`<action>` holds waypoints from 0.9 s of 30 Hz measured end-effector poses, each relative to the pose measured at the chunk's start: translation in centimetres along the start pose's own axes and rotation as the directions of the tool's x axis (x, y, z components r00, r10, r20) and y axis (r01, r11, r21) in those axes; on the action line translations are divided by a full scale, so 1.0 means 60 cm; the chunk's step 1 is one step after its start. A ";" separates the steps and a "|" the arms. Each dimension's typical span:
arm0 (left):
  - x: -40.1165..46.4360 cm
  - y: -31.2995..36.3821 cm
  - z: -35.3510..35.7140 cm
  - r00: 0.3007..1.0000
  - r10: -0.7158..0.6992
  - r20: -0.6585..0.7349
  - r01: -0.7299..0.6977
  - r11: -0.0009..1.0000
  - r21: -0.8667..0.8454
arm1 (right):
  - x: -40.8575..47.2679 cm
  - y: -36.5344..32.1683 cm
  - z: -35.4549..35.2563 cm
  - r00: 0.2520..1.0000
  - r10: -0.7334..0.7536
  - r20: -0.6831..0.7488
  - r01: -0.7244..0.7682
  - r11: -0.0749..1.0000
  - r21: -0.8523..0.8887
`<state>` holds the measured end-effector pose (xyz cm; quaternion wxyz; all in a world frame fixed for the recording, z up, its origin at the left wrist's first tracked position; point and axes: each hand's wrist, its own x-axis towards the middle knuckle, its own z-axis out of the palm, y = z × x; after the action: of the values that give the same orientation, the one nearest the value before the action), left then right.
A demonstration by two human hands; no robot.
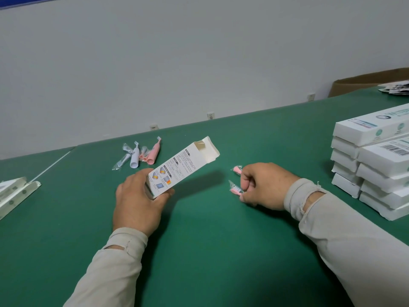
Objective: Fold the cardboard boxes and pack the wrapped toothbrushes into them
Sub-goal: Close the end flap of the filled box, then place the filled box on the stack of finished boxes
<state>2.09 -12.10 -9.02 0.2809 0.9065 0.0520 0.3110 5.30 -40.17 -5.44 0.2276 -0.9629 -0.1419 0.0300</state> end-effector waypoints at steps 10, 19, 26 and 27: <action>-0.002 0.004 -0.003 1.000 -0.010 -0.006 0.010 1.000 -0.030 | -0.002 -0.038 0.019 0.997 -0.043 -0.062 0.029 0.978 -0.207; -0.003 0.004 -0.001 1.000 -0.001 0.012 0.001 1.000 -0.028 | 0.008 -0.025 0.019 0.868 0.023 -0.496 0.295 0.780 0.552; -0.006 0.005 0.003 0.996 0.061 0.064 -0.061 0.998 -0.005 | -0.006 -0.052 0.009 0.793 0.069 -0.606 0.498 0.501 0.708; -0.007 0.006 0.004 0.996 0.066 0.067 -0.066 0.998 -0.004 | -0.007 -0.054 0.009 0.786 0.082 -0.613 0.504 0.489 0.712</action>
<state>1.86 -12.63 -9.17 0.2726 0.9175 0.0122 0.2894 4.00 -37.27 -4.46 0.7009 -0.6583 -0.1576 -0.2248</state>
